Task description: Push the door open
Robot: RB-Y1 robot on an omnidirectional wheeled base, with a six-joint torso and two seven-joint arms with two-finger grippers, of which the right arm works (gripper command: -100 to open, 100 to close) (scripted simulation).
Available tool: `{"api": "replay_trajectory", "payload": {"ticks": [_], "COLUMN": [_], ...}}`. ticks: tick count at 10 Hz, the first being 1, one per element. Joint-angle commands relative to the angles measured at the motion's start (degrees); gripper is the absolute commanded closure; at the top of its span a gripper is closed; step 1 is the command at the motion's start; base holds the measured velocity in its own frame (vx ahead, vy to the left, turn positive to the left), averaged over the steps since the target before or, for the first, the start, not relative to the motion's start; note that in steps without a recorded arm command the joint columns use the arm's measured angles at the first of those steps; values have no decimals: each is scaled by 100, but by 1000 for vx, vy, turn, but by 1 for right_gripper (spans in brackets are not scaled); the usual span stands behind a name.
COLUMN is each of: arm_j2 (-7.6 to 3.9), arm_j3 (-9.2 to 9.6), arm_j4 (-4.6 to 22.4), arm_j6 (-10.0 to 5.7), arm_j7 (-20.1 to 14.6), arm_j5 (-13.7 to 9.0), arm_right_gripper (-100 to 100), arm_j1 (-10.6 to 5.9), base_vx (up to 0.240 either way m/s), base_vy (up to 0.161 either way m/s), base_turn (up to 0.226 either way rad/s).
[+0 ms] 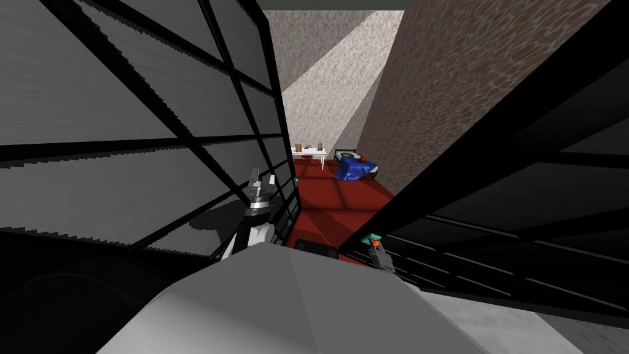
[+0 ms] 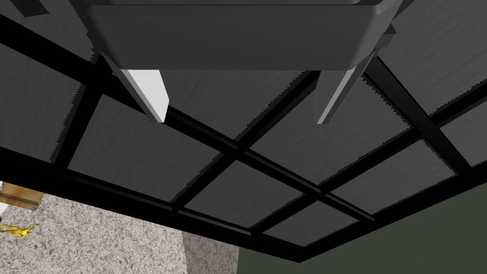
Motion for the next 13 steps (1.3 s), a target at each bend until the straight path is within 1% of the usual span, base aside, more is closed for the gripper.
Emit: {"api": "replay_trajectory", "payload": {"ticks": [1, 3, 4, 5, 6, 7, 8, 9, 10, 11, 12, 13], "arm_j2": [-81, -120, -120, -139, -158, -158, -158, -177, -177, -195, -198, -197], "arm_j3": [-48, -12, -12, 11, 35, 35, 35, 58, 58, 82, 110, 119], "arm_j4": [-75, -50, -50, -34, -19, -19, -19, -3, -3, 13, 44, 17], "arm_j6": [6, 44, 44, 68, 91, 91, 91, 115, 115, 140, 4, -26], "arm_j7": [-192, -521, -577, -797, -936, -1017, -1017, -1237, -1237, -1456, -1087, -982], "arm_j5": [-111, -325, -325, -459, -592, -592, -592, -726, -726, -866, -639, -565], "arm_right_gripper": [100, 100, 100, 100, 100, 100, 100, 100, 100, 100, -100, -100], "arm_j1": [-22, -75, -75, -109, -143, -143, -143, -176, -176, -212, -172, -128], "base_vx": [23, 21, 23, 19, 26, 26, 18, 22, 17, 20, 11, -2], "base_vy": [-7, -13, -14, -11, -10, -16, -8, -13, -20, -28, -6, 24], "base_turn": [39, 34, 24, 32, 48, 35, 2, 4, -5, 8, -188, -213]}}
